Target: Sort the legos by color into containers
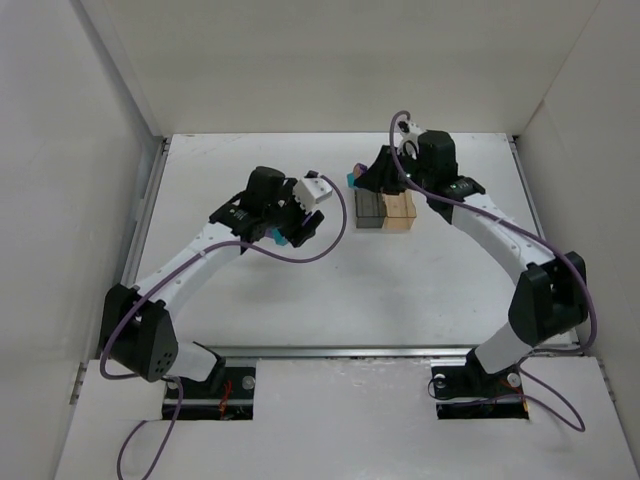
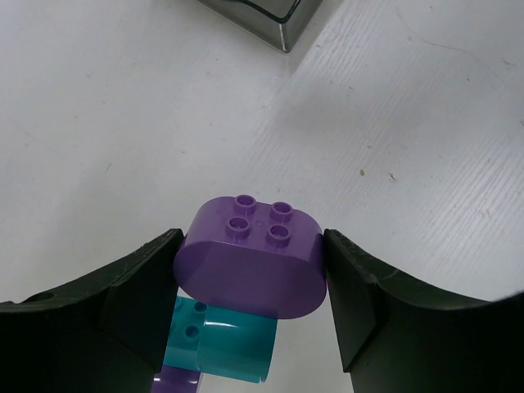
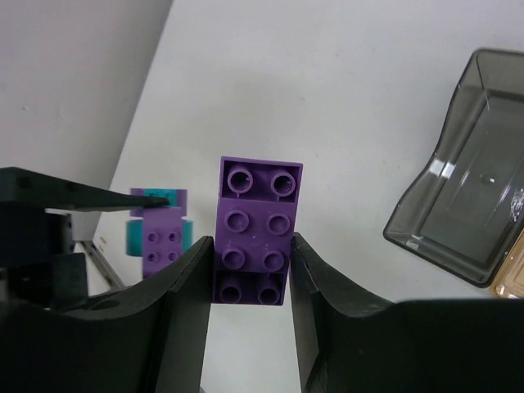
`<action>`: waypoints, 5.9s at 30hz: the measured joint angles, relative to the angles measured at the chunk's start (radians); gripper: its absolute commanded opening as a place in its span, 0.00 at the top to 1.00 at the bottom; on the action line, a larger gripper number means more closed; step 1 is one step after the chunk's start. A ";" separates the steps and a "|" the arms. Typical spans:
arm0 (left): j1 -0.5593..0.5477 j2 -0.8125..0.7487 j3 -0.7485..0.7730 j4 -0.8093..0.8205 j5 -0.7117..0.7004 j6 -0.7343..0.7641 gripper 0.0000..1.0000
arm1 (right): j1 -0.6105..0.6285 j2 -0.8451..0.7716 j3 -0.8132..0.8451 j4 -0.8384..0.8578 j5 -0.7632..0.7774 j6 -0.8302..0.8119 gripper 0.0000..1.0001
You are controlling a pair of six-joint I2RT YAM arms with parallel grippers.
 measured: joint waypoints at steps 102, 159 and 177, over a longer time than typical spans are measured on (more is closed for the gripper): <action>-0.079 -0.039 0.009 0.046 0.089 -0.036 1.00 | -0.050 0.346 0.164 -0.199 0.200 -0.106 0.15; 0.284 -0.352 -0.303 0.246 -0.371 -0.094 0.00 | 0.381 0.335 0.244 -0.293 0.392 -0.299 0.00; 0.289 -0.506 -0.547 0.314 -0.712 -0.219 0.00 | 0.500 0.676 0.485 -0.382 0.471 -0.242 0.26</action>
